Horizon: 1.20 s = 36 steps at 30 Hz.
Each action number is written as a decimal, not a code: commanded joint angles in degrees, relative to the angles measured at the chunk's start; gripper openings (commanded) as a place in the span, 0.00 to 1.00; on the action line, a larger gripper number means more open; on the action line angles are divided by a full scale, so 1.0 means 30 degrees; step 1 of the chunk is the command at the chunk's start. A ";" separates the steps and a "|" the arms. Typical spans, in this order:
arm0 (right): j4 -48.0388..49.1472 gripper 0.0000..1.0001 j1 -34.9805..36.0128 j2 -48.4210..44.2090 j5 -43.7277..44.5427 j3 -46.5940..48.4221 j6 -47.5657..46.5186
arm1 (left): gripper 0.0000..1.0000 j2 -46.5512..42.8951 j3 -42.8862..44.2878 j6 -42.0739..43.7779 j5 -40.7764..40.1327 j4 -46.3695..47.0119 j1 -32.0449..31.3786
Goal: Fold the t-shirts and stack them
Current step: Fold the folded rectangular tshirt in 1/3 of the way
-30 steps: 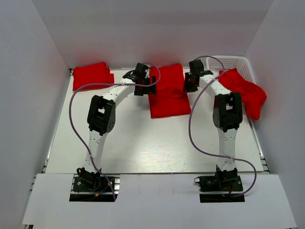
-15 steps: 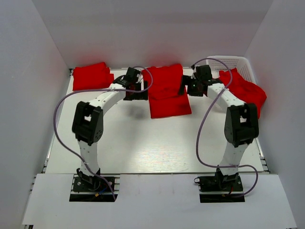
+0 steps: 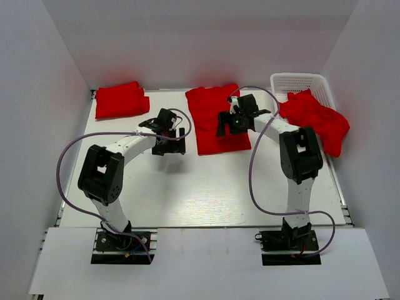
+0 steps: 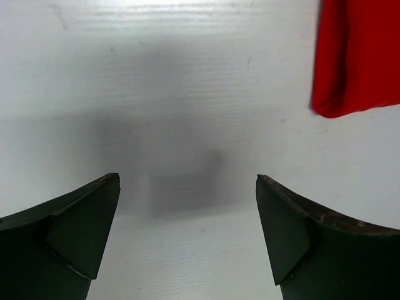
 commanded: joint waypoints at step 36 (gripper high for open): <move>0.3018 0.90 -0.0156 -0.4311 1.0152 -0.2928 0.4681 | 1.00 0.2375 0.3580 0.0607 0.2256 0.1876 -0.1168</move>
